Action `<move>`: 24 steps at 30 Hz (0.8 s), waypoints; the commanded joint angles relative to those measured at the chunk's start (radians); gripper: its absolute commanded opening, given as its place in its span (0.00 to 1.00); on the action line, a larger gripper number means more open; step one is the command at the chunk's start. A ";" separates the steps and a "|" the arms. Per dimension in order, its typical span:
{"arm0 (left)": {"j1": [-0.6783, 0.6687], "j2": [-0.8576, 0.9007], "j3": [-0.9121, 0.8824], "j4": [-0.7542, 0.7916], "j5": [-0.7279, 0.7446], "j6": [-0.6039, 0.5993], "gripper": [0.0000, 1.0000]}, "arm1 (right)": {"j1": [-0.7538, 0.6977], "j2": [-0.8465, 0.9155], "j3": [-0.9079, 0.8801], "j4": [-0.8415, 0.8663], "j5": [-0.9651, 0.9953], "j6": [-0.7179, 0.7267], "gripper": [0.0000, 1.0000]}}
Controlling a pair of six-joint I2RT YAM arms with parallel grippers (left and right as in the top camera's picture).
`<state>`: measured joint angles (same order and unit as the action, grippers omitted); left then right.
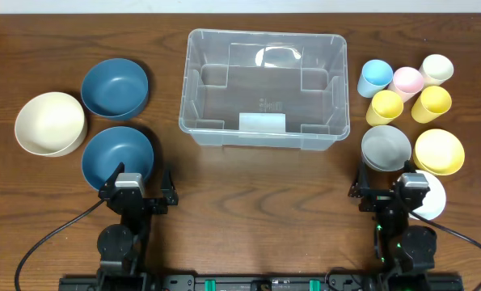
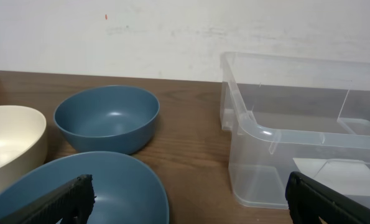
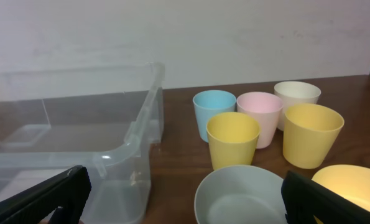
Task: Pack container
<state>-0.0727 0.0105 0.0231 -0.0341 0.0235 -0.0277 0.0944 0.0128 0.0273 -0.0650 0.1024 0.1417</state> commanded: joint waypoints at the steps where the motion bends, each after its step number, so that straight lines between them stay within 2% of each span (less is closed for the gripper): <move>1: 0.004 -0.006 -0.019 -0.037 -0.010 -0.008 0.98 | -0.009 -0.006 0.124 -0.052 -0.004 0.037 0.99; 9: 0.004 -0.006 -0.019 -0.037 -0.010 -0.008 0.98 | -0.009 0.103 0.538 -0.442 0.005 0.075 0.99; 17: 0.004 -0.006 -0.019 -0.037 -0.010 -0.008 0.98 | -0.009 0.437 0.977 -0.796 -0.002 0.089 0.99; 21: 0.004 -0.006 -0.019 -0.037 -0.010 -0.008 0.98 | -0.009 0.591 1.105 -0.991 -0.002 0.079 0.99; 24: 0.004 -0.006 -0.019 -0.037 -0.010 -0.008 0.98 | -0.009 0.666 1.126 -1.051 -0.031 0.082 0.99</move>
<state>-0.0731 0.0105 0.0231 -0.0341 0.0231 -0.0280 0.0944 0.6228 1.1236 -1.0885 0.1009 0.2161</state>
